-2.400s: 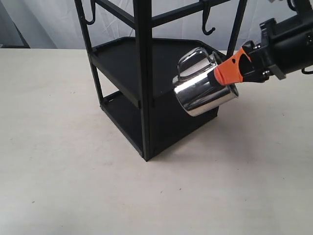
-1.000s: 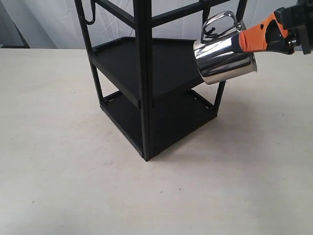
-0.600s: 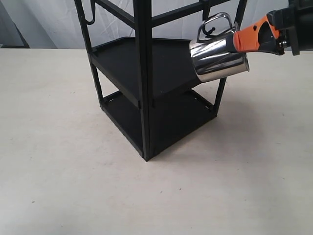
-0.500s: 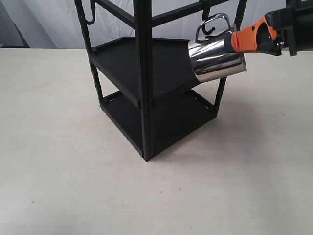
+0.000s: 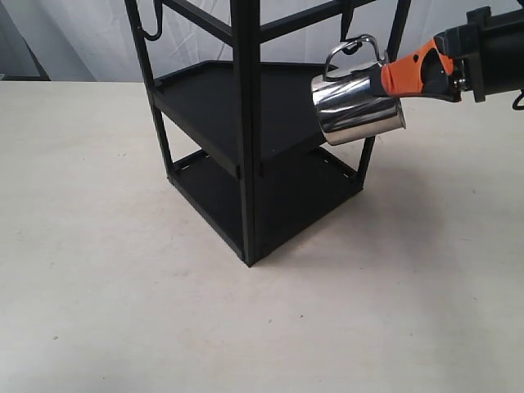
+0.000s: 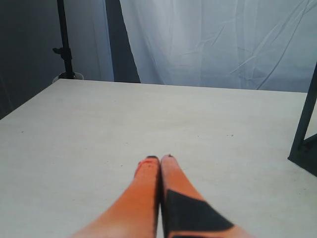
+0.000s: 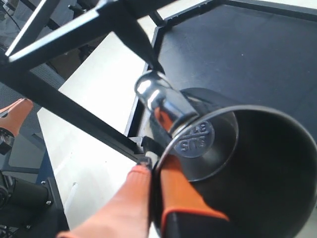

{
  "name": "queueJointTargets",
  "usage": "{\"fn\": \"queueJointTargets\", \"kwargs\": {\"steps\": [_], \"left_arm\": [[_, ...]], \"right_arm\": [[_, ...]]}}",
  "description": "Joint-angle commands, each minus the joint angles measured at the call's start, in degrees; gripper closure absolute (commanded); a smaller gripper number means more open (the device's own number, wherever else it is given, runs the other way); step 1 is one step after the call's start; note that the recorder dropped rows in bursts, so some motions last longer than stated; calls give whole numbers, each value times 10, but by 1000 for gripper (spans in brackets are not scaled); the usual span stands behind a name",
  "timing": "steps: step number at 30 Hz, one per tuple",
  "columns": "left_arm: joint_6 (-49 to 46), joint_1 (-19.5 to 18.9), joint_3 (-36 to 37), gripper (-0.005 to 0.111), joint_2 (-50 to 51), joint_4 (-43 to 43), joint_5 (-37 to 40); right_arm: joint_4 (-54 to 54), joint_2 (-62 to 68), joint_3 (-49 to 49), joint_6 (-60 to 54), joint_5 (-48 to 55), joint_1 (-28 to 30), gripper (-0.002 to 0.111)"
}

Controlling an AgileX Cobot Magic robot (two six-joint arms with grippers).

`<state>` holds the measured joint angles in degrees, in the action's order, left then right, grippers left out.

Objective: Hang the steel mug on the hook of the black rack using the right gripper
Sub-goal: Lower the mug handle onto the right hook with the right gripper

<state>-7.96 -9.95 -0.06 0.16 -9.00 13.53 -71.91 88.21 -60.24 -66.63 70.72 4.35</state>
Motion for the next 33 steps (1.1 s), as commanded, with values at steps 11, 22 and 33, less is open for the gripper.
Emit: {"fn": "queueJointTargets", "kwargs": {"steps": [11,22,33], "left_arm": [[0,-2,1,105,-2,10,-2],[0,-2,1,105,-2,10,-2],[0,-2,1,105,-2,18,-2]], "right_arm": [[14,4,-5,7,-8,2,109],[27,4,-5,20,-8,2,81],[30,-7,-5,21,-8,3,77]]}}
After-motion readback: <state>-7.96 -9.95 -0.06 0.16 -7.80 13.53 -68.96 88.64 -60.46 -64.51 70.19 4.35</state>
